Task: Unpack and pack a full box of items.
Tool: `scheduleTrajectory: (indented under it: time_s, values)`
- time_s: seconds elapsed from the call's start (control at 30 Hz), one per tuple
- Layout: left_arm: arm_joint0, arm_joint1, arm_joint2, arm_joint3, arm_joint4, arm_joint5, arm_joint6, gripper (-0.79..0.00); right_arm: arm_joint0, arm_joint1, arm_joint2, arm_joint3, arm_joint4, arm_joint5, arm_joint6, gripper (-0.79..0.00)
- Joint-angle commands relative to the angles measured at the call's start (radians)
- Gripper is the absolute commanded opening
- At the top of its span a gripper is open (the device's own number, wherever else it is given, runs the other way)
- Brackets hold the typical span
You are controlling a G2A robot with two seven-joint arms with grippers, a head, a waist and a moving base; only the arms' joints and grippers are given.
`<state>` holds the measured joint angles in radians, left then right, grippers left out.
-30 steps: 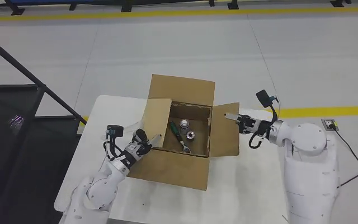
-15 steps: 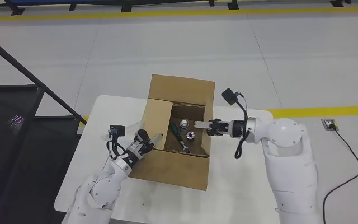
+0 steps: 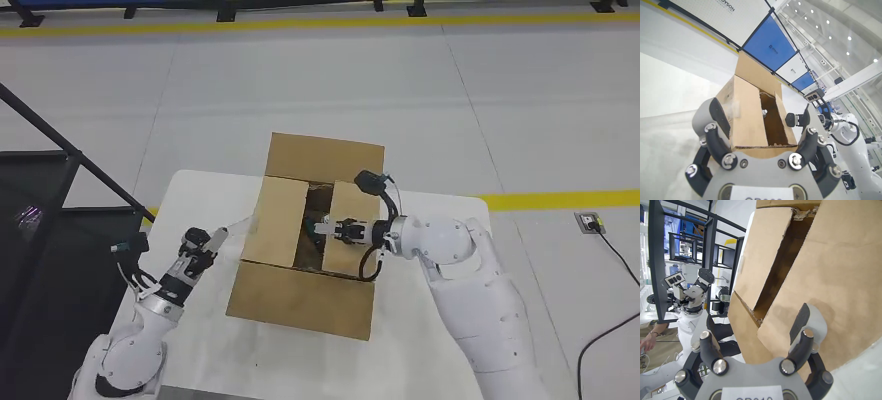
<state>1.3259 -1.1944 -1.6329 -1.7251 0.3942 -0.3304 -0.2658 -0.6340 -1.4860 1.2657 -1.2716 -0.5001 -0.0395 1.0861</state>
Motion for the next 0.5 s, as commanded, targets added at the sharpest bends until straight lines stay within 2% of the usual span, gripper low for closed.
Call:
scheduleTrajectory:
  time_s: [0.0, 0.2, 0.47]
  values:
    - [0.032, 0.008, -0.031, 0.007, -0.002, -0.026, -0.063, 0.000, 0.001, -0.001, -0.022, 0.009, -0.020, -0.005, -0.026, 0.000]
    - [0.070, 0.026, -0.070, 0.051, -0.034, -0.096, -0.239, 0.000, -0.001, -0.001, -0.075, 0.021, -0.082, 0.006, -0.091, 0.000]
    - [0.080, 0.050, -0.074, 0.085, -0.184, -0.228, -0.525, 0.000, -0.010, 0.004, -0.088, 0.009, -0.094, 0.014, -0.123, 0.000]
